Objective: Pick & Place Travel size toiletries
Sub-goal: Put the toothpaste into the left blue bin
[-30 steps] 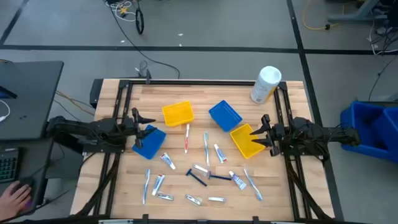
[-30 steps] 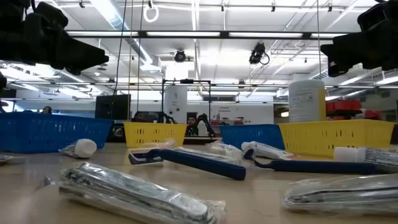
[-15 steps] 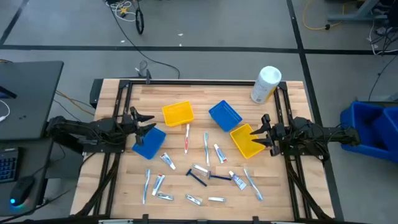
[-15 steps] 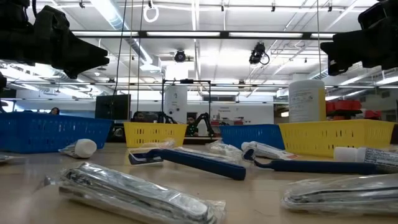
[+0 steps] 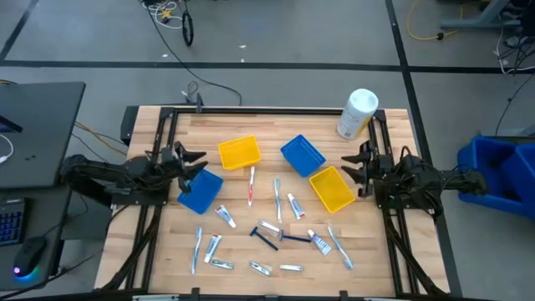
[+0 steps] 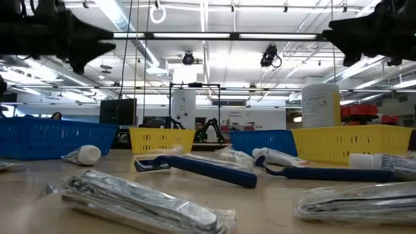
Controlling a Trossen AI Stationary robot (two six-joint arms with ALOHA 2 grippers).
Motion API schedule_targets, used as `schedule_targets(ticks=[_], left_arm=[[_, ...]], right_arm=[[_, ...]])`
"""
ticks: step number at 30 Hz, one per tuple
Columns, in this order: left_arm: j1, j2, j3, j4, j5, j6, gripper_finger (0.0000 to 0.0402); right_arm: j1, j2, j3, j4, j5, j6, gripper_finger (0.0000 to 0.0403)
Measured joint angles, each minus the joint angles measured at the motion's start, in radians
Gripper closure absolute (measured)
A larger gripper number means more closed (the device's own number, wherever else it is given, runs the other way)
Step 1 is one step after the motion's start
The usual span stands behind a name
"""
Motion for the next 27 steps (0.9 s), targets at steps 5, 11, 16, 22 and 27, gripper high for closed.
schedule_targets(ticks=[5,11,16,22,27], left_arm=[[0.0,0.122,0.024,0.117,0.049,0.071,0.0219],[0.0,0.334,0.151,0.076,0.118,0.042,0.0218],[-0.004,0.517,0.317,-0.079,0.18,0.04,0.0218],[-0.012,0.704,0.525,-0.344,0.201,0.036,0.0218],[-0.017,0.844,0.638,-0.475,0.317,-0.019,0.0218]], right_arm=[[0.001,0.15,0.0,0.188,-0.03,0.072,0.0222],[0.001,0.371,0.0,0.471,-0.106,0.093,0.018],[0.001,0.523,0.0,0.525,-0.106,0.165,0.0158],[0.008,0.649,0.007,0.627,-0.105,0.179,0.0151],[0.041,0.736,0.09,0.641,-0.132,0.142,0.0159]])
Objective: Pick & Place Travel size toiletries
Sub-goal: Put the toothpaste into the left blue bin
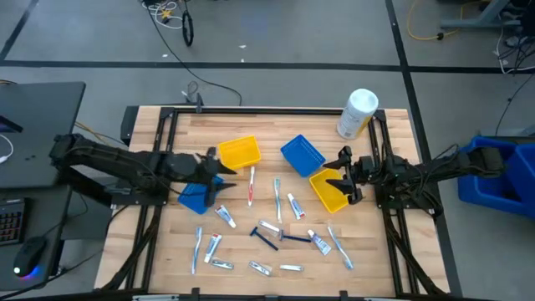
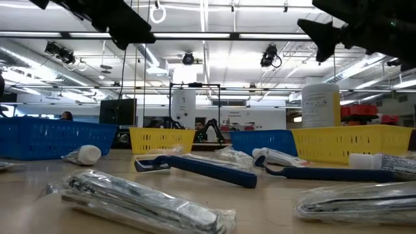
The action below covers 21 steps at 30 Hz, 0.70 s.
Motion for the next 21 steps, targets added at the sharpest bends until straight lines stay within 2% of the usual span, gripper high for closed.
schedule_targets(ticks=[7,13,16,21], left_arm=[[-0.037,0.159,0.057,-0.016,0.13,-0.044,0.0218],[-0.085,0.266,0.06,-0.023,0.203,-0.163,0.0218],[-0.12,0.313,0.06,-0.022,0.201,-0.164,0.0218],[-0.172,0.367,0.06,-0.077,0.142,-0.105,0.0218]], right_arm=[[0.009,0.14,0.11,-0.054,0.01,-0.032,0.0163],[0.009,0.25,0.138,-0.053,0.01,-0.032,0.0152],[0.009,0.285,0.138,-0.052,0.01,-0.032,0.0148],[0.009,0.31,0.139,-0.046,0.01,-0.024,0.0148]])
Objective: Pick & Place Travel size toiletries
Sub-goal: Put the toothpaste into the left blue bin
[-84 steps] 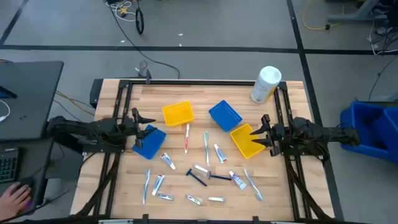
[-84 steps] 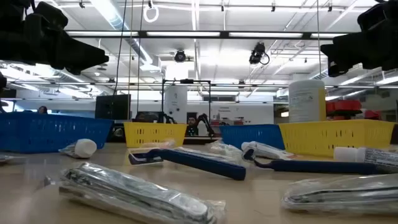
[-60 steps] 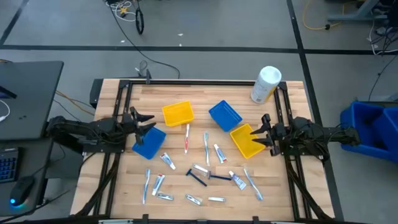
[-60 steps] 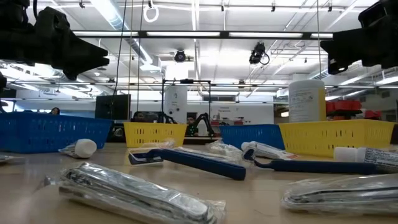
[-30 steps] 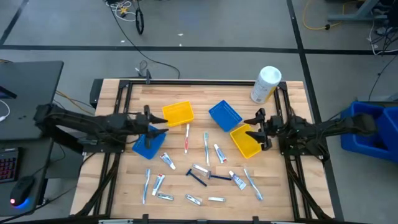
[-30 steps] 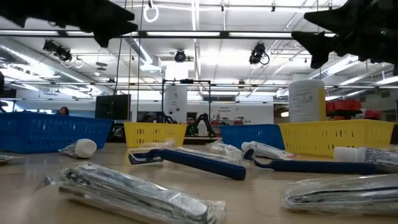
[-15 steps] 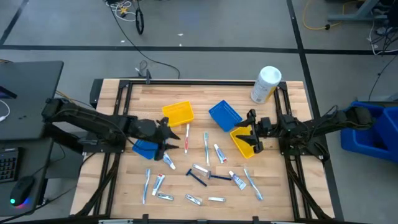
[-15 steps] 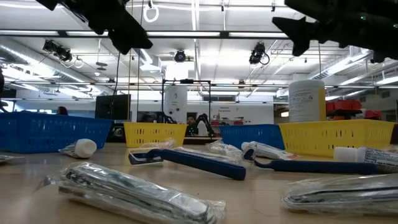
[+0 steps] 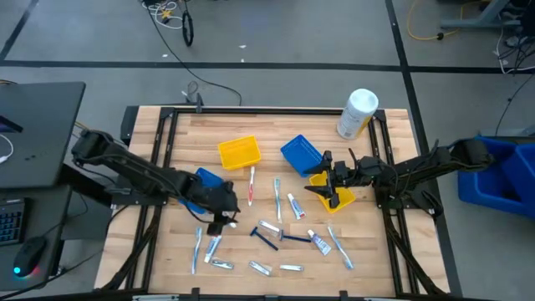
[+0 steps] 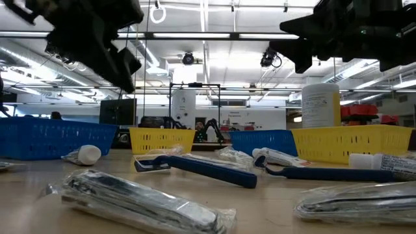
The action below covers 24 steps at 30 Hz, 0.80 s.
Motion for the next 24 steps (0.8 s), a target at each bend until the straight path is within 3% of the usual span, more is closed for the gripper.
schedule_targets(ticks=[5,11,24], left_arm=[[-0.024,0.066,-0.001,-0.023,0.017,-0.002,0.0218],[-0.045,0.149,-0.001,-0.036,-0.051,0.105,0.0218],[-0.045,0.198,0.0,-0.115,-0.021,0.125,0.0218]], right_arm=[[-0.001,0.001,0.0,-0.001,0.0,-0.01,0.0161],[0.0,0.001,0.0,-0.005,0.0,-0.008,0.0175],[0.0,0.001,0.0,-0.014,0.0,-0.008,0.019]])
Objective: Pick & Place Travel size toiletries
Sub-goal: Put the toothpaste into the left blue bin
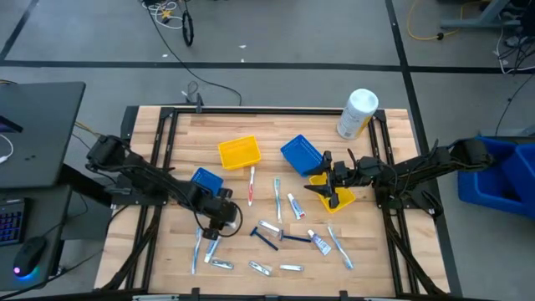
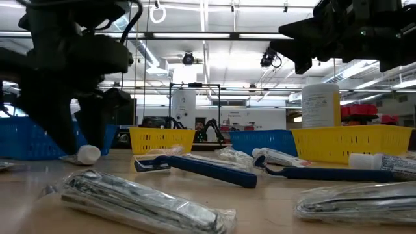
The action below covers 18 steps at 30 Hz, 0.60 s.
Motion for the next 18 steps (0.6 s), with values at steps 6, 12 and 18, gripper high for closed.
schedule_targets(ticks=[6,12,18], left_arm=[[0.0,0.049,0.003,0.006,0.001,0.032,0.0218],[0.0,0.042,0.0,0.012,0.004,0.024,0.0249],[0.001,0.042,0.0,0.018,-0.013,-0.049,0.0305]], right_arm=[[0.0,0.0,0.0,-0.024,0.0,0.0,0.0187],[0.0,0.0,0.0,-0.028,0.0,0.0,0.0183],[0.0,0.0,0.0,-0.044,0.0,0.0,0.0189]])
